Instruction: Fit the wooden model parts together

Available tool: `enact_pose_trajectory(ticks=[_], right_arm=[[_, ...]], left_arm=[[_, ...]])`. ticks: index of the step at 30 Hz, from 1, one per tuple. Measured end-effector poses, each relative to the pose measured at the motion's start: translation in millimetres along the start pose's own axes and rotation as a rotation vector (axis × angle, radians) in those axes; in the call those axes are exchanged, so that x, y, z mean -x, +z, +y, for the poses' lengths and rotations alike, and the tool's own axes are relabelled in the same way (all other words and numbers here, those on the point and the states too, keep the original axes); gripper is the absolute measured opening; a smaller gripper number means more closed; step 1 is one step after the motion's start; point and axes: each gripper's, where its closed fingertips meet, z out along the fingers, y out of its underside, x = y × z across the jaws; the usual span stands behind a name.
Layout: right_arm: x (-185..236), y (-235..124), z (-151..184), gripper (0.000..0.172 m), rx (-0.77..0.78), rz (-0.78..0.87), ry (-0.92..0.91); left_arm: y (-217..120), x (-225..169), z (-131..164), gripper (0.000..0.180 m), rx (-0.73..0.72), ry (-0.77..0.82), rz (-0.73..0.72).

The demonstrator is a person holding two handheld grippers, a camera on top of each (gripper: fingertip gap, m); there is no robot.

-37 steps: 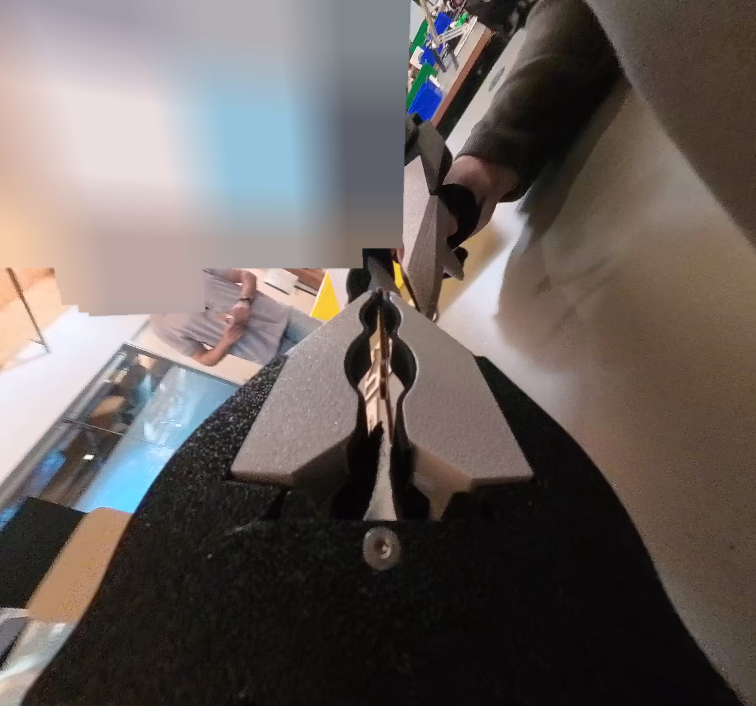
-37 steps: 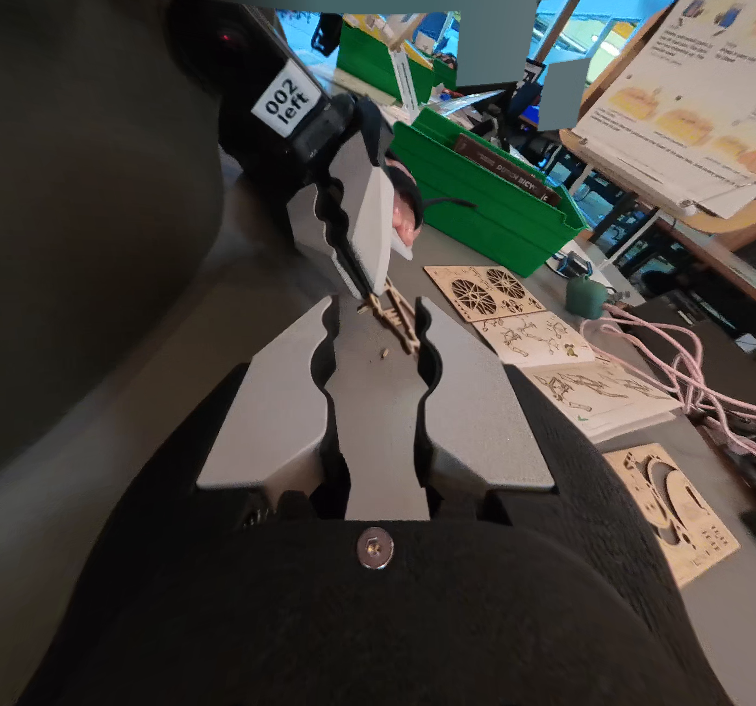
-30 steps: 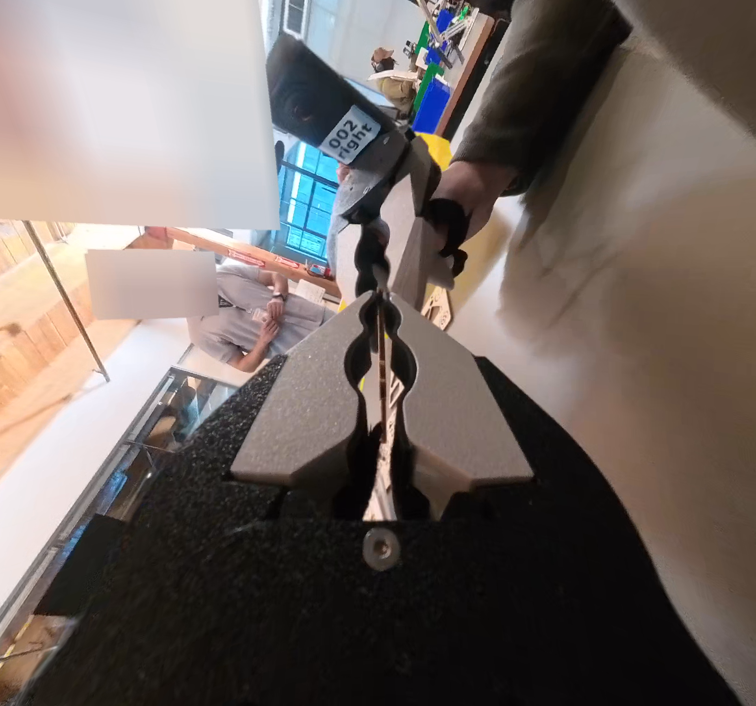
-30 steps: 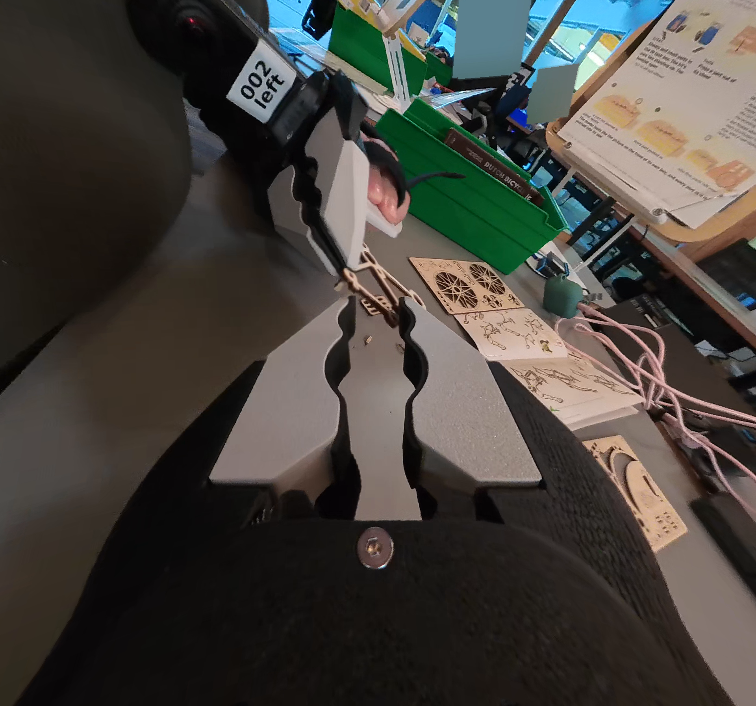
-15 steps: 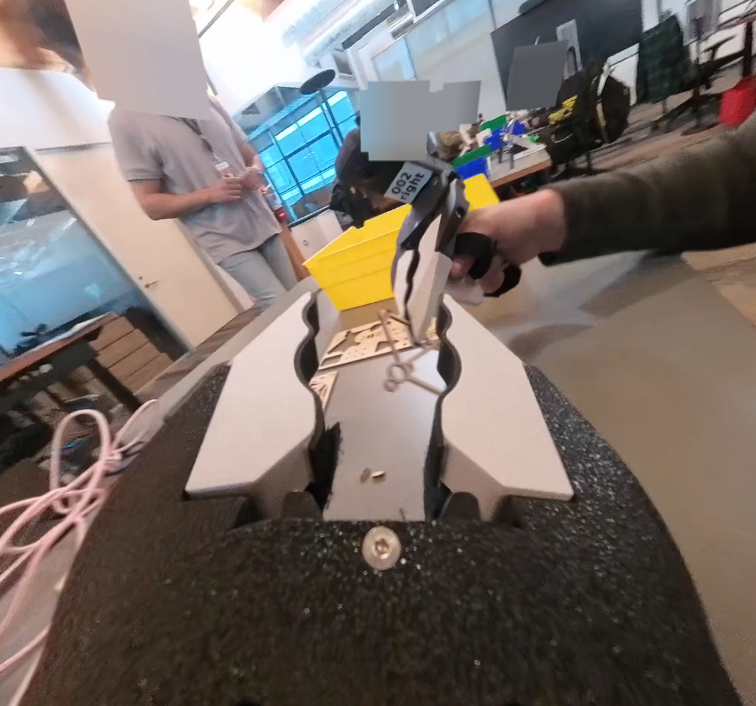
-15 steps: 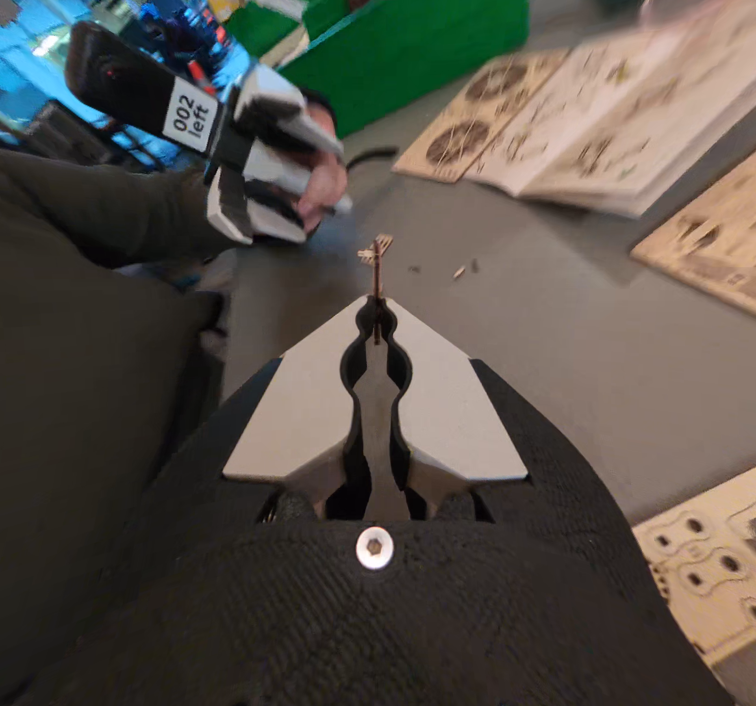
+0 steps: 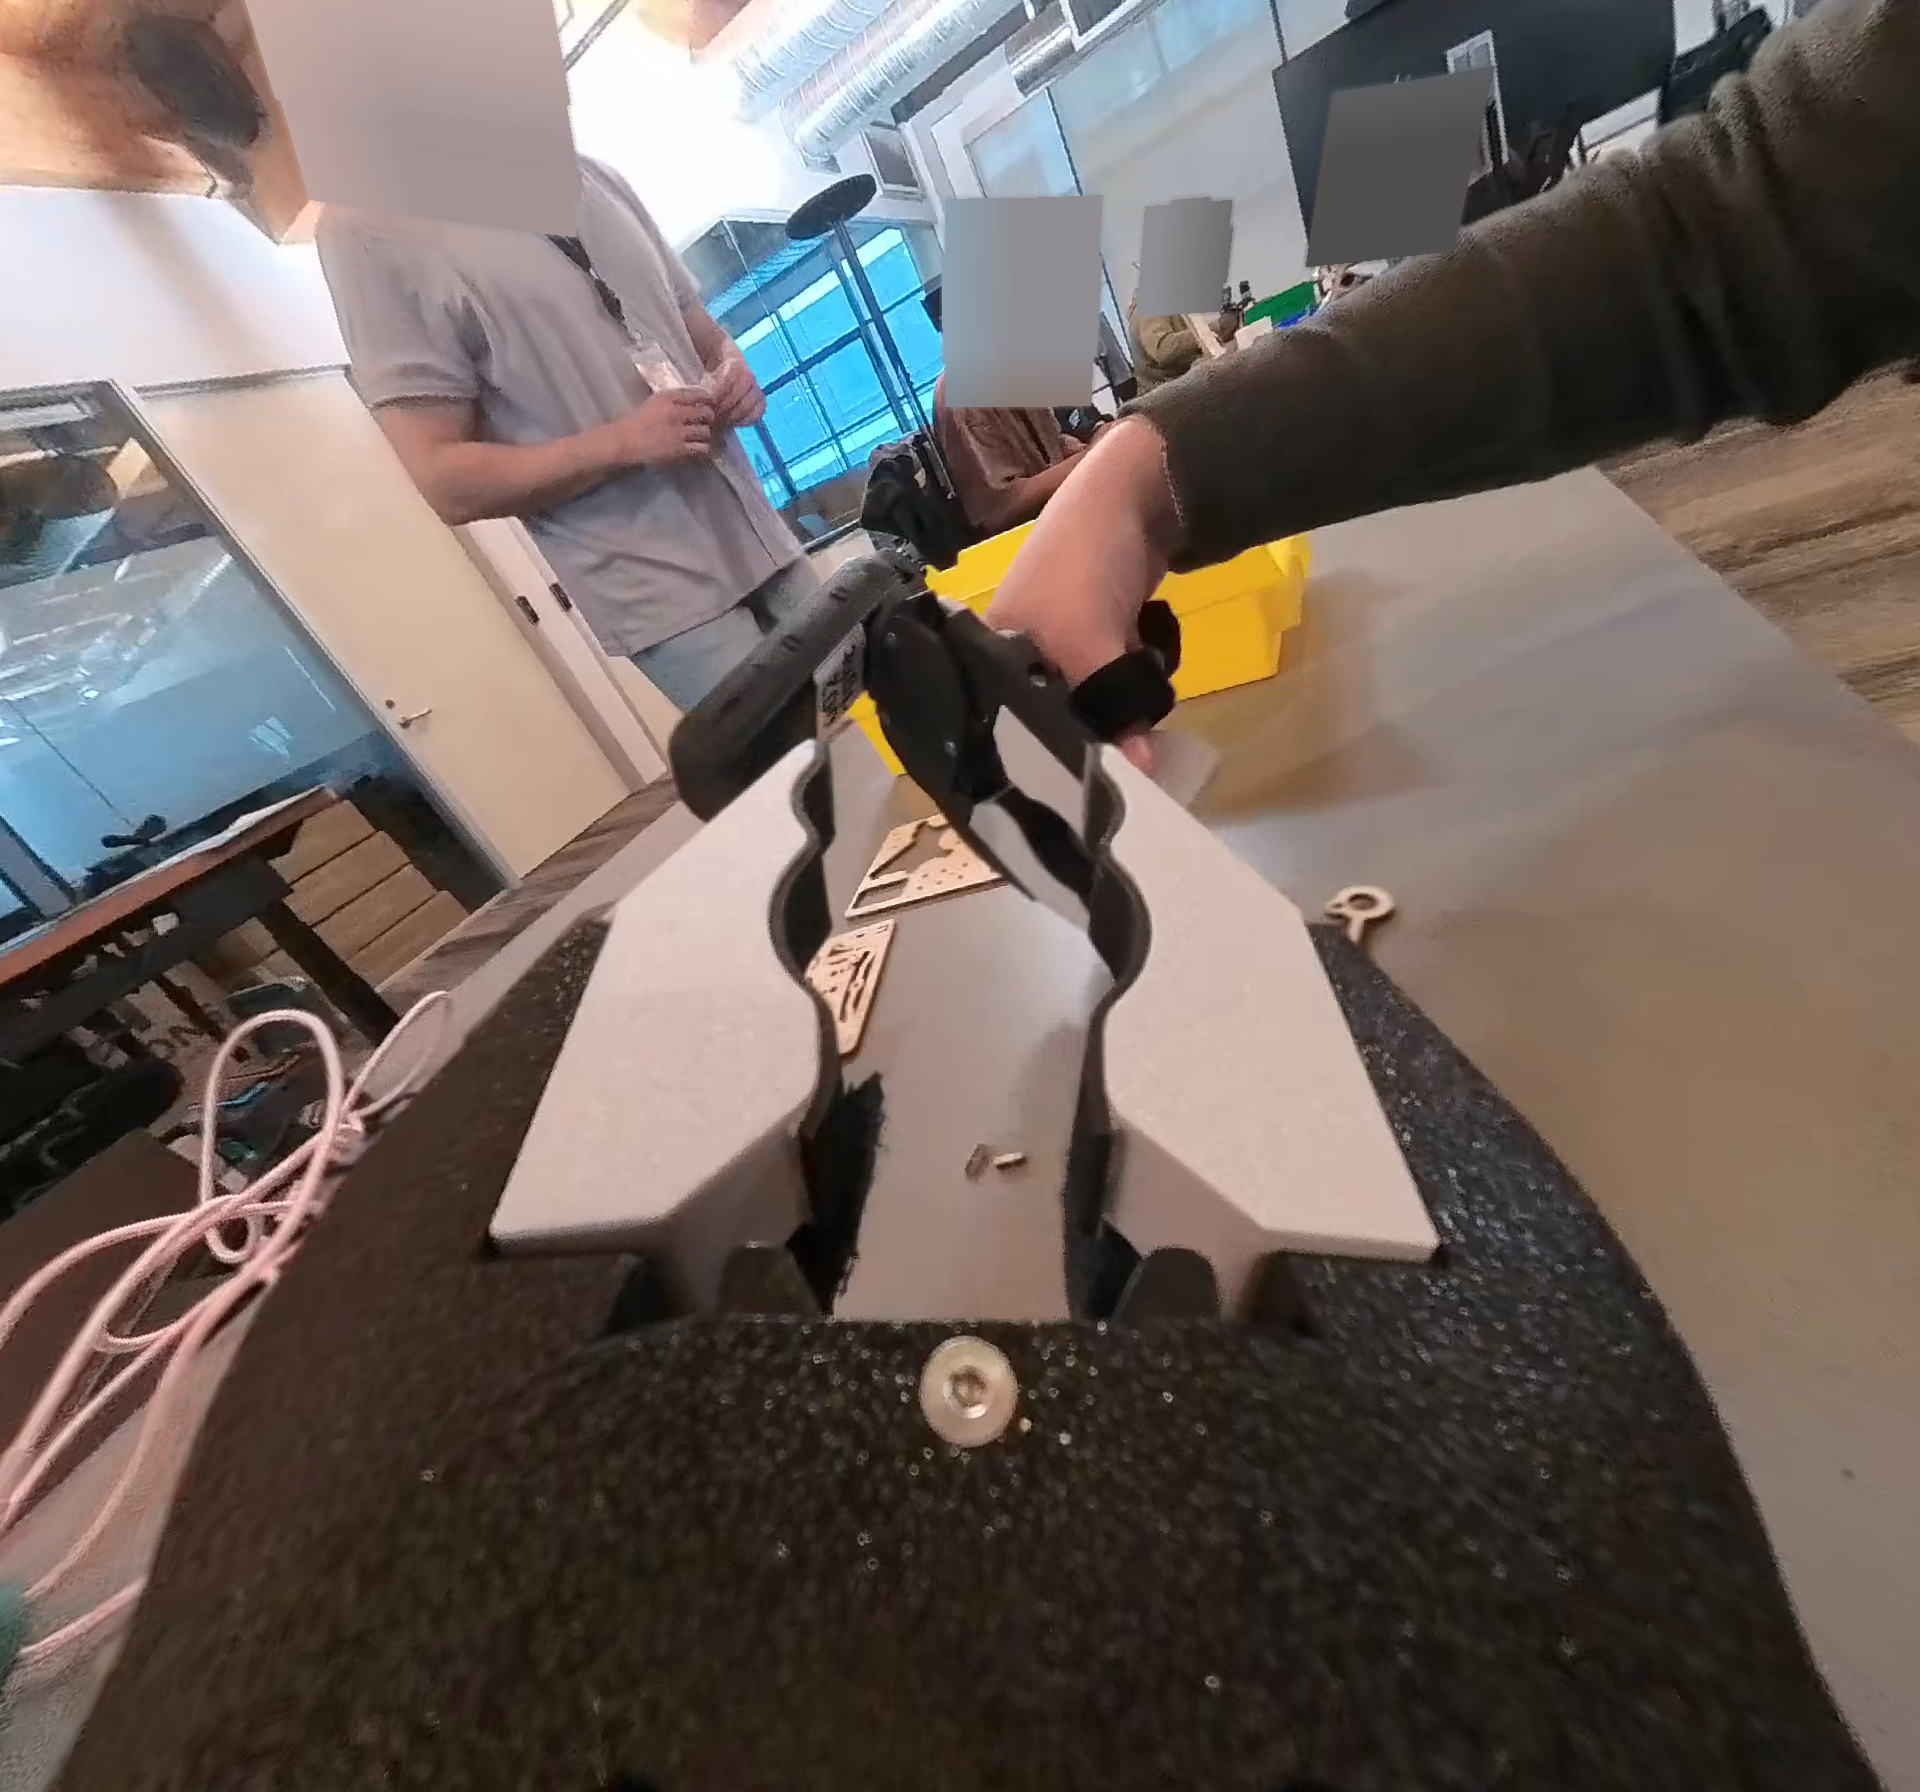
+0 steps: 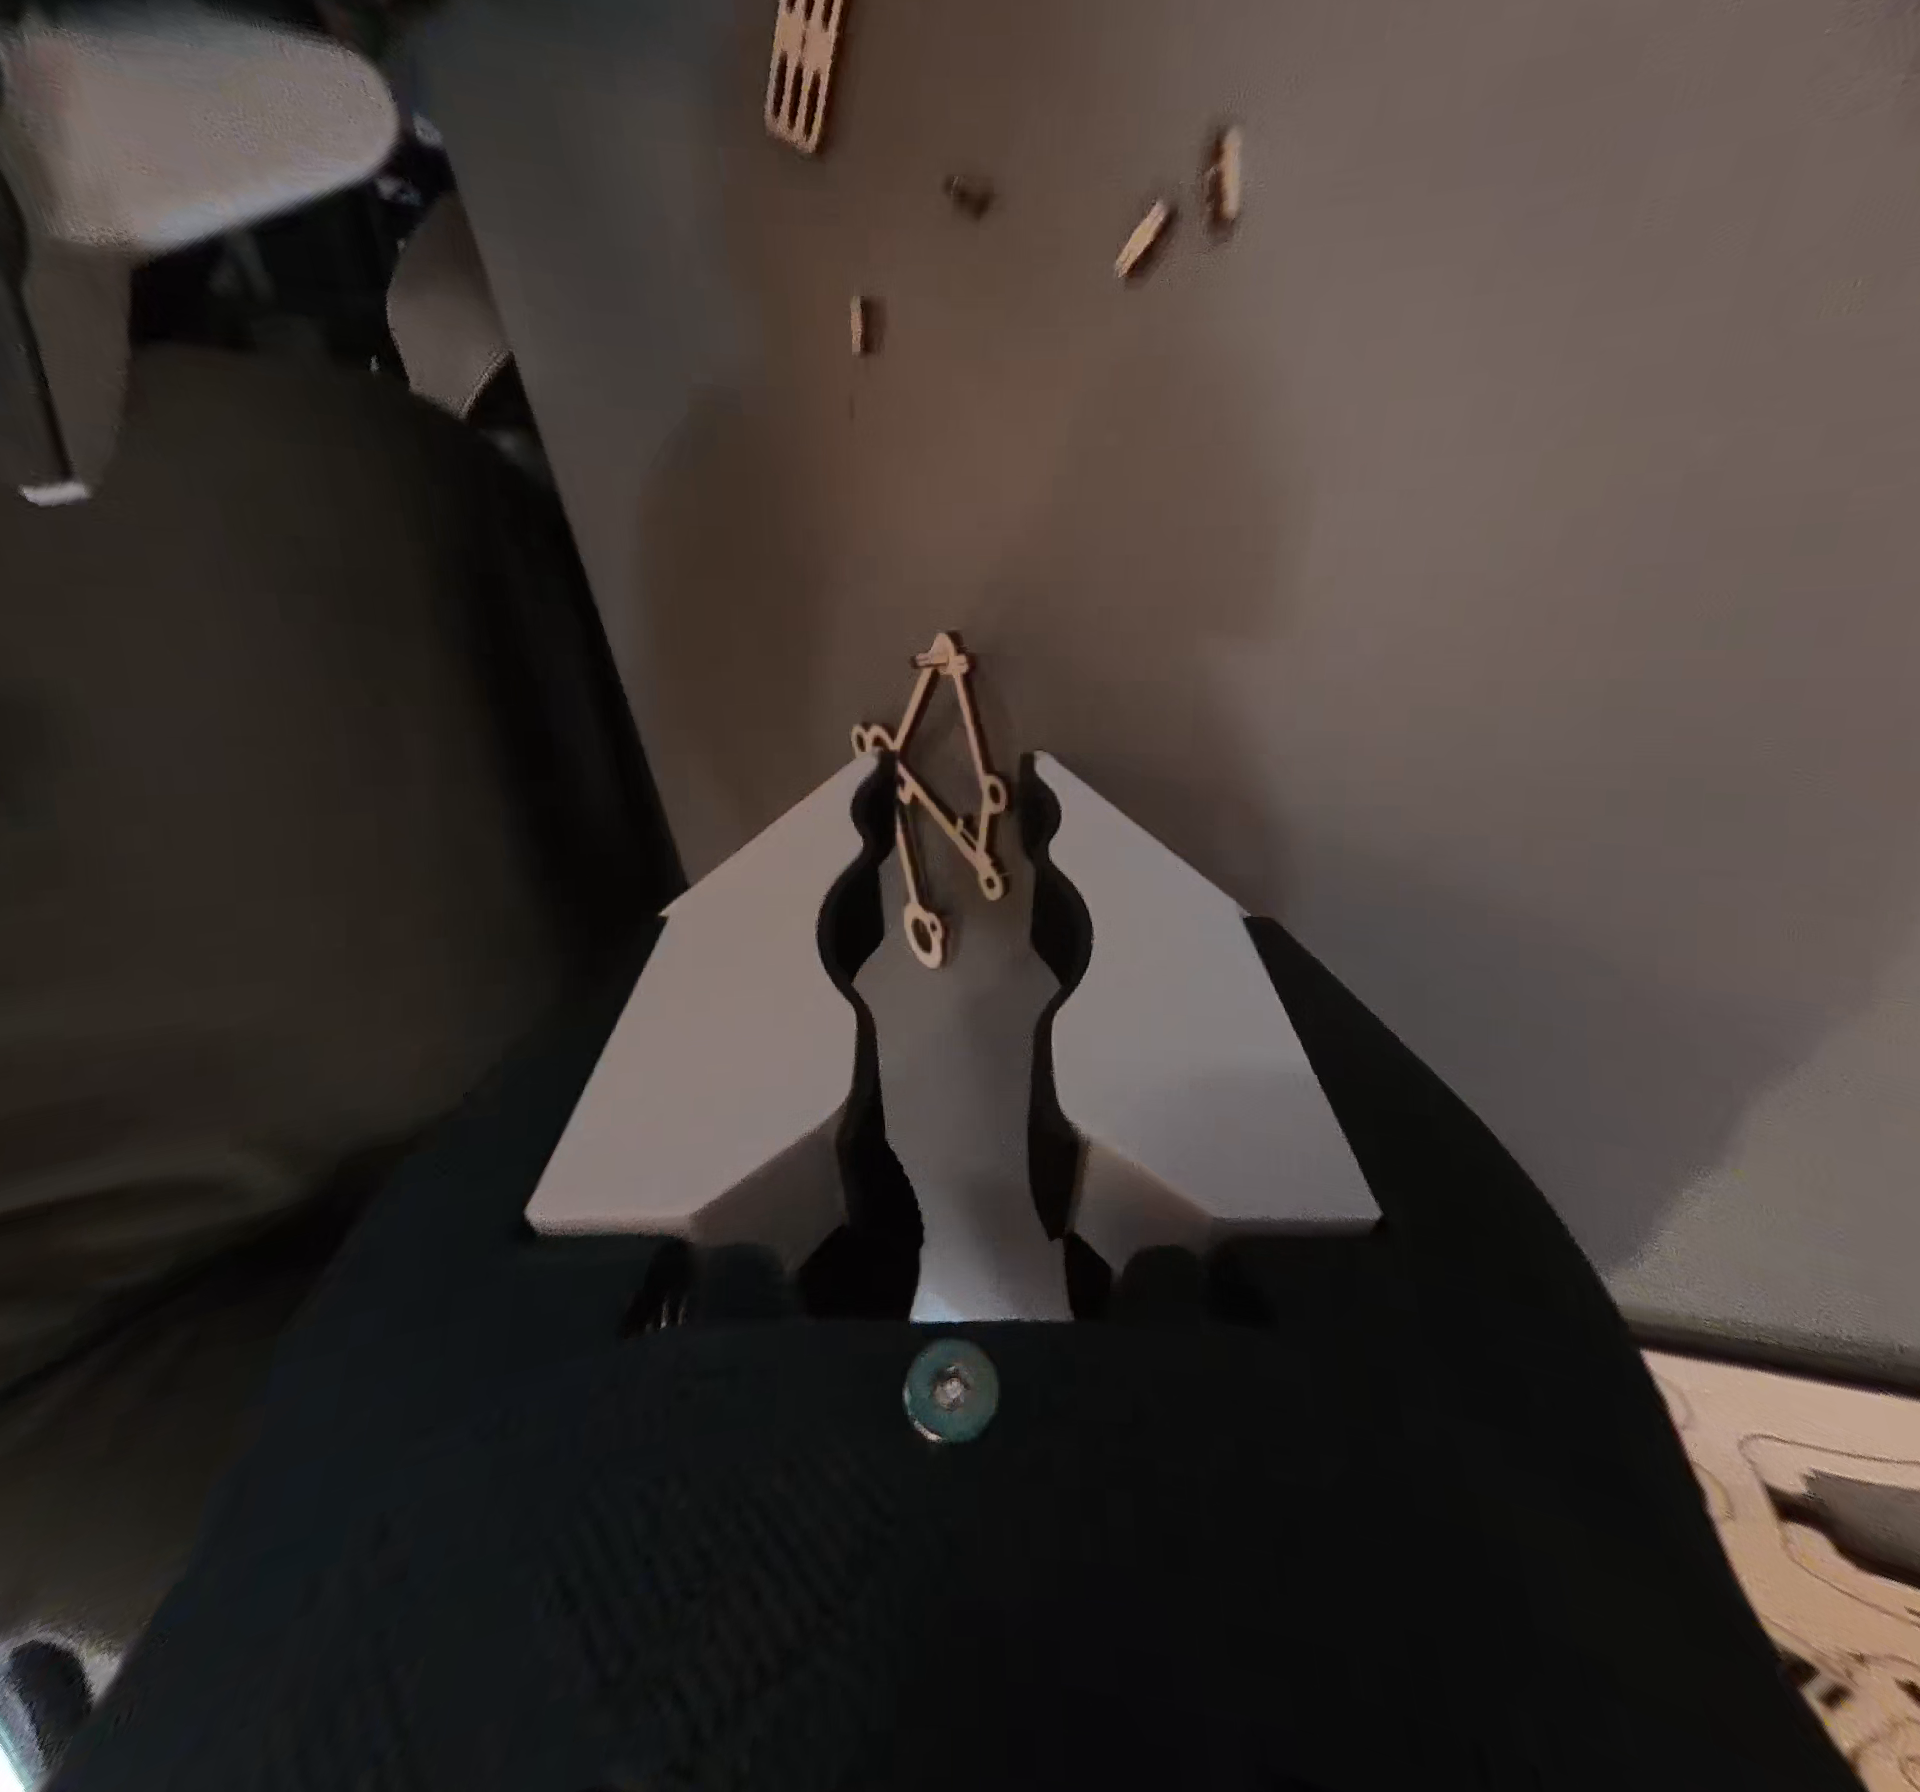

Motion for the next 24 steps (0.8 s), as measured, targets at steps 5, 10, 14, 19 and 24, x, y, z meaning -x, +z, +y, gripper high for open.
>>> enact_pose_trajectory(ticks=[5,10,14,19,24], right_arm=[[-9.0,-14.4,-15.2,0.031,-0.130,0.122,-0.044],[-9.3,-47.4,-34.8,0.035,-0.464,0.307,-0.215],[9.0,-77.9,-44.2,0.035,-0.825,0.455,-0.443],[27.0,-116.7,-31.5,0.027,-1.271,0.698,-0.668],[33.3,-133.2,-19.2,0.018,-1.439,0.737,-0.688]], left_arm=[[-0.6,2.3,4.6,0.050,-0.001,-0.038,-0.003],[-3.2,6.8,3.1,0.047,-0.034,-0.014,-0.051],[-5.8,11.0,-0.9,0.046,-0.060,0.016,-0.092],[-7.5,15.5,-0.6,0.045,-0.066,0.031,-0.122],[-6.7,18.4,5.1,0.044,-0.058,-0.008,-0.125]])
